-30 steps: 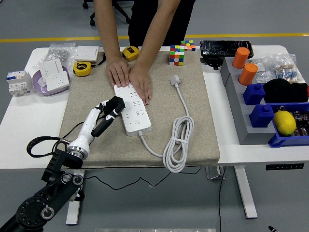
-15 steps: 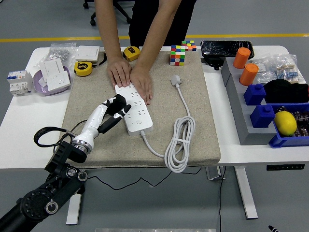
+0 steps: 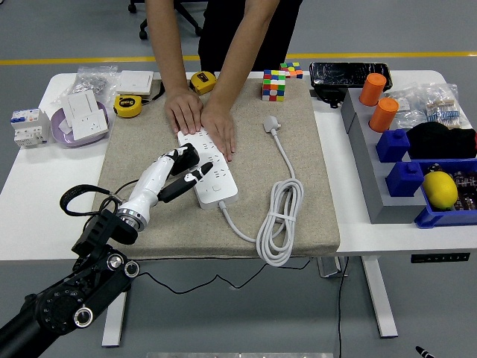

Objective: Pick up the plug,place it near the board,insert it into the board,press the button

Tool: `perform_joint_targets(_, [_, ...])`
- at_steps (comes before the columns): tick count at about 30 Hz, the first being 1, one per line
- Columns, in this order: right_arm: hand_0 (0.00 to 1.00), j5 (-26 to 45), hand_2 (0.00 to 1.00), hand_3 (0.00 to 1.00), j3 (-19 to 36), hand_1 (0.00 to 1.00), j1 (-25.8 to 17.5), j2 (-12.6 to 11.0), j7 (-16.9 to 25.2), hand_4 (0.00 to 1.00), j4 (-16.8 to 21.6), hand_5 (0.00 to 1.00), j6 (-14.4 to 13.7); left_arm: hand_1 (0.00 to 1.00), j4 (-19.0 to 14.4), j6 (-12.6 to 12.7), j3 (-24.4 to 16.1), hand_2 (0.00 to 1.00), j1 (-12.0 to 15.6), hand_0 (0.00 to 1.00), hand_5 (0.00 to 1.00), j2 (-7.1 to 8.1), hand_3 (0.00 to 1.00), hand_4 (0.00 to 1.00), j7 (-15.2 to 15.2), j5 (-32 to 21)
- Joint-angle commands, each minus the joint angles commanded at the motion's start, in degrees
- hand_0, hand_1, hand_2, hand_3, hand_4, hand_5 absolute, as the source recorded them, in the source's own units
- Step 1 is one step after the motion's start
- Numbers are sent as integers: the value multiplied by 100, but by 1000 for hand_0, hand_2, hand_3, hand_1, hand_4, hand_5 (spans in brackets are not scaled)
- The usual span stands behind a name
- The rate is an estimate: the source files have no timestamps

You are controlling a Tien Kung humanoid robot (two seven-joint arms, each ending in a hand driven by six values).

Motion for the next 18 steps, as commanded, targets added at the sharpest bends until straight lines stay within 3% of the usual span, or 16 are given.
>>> perform_joint_targets(9, [852,-40,783,806,63,811,6,-7,28,998,0,790,18,980,-101,-252,38,921,-56,998,998,19,899,998,336,718])
perform_joint_targets(18, [854,-20,783,806,49,810,-1,-13,23,998,0,792,12,982,-115,-393,169,925,-98,998,998,22,901,998,498,904])
